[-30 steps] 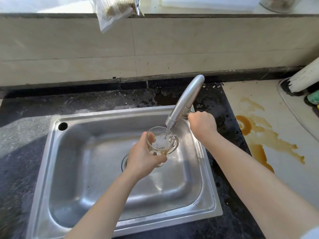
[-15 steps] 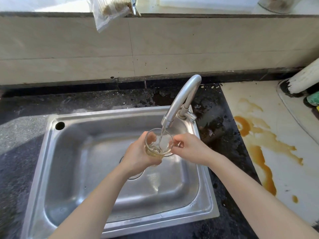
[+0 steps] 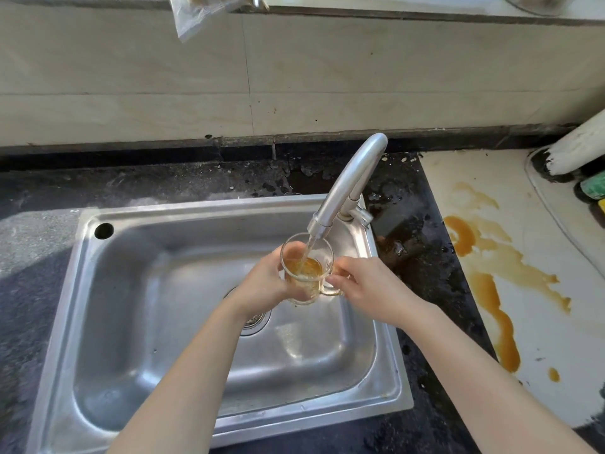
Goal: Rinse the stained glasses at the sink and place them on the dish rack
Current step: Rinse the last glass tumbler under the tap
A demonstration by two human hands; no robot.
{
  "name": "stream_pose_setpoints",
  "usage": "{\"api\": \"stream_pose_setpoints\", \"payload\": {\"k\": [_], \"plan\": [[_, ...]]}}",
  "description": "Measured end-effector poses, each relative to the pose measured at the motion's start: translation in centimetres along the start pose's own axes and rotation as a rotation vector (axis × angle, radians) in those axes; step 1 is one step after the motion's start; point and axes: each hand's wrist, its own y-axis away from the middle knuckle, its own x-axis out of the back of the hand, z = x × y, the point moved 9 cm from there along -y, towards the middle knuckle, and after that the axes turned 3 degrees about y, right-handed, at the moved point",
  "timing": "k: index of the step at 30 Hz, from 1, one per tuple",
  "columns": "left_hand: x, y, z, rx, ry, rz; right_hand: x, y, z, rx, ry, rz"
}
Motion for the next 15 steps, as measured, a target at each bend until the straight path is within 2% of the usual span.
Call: {"api": "stream_pose_setpoints", "payload": {"k": [2,6,11,15], "plan": [[-0.1,0.2,-0.8,0.019,0.017,-0.035,-0.8,0.2,-0.2,0.012,0.009,-0.042],[0.8,0.0,-1.9,0.046,0.157,0.035,-0.3,-1.0,-0.5,0.013,-0.01,-0.01],[0.0,0.0,-3.1,0.124,0.202,-0.088,-1.5,-1.1,-0.8,-0.006,-0.024,-0.16],[-0.3,-0.1,-3.4,0.141,0.25,-0.086,-0.9,-1.6,0.0,-0.071,-0.07,-0.13]]}}
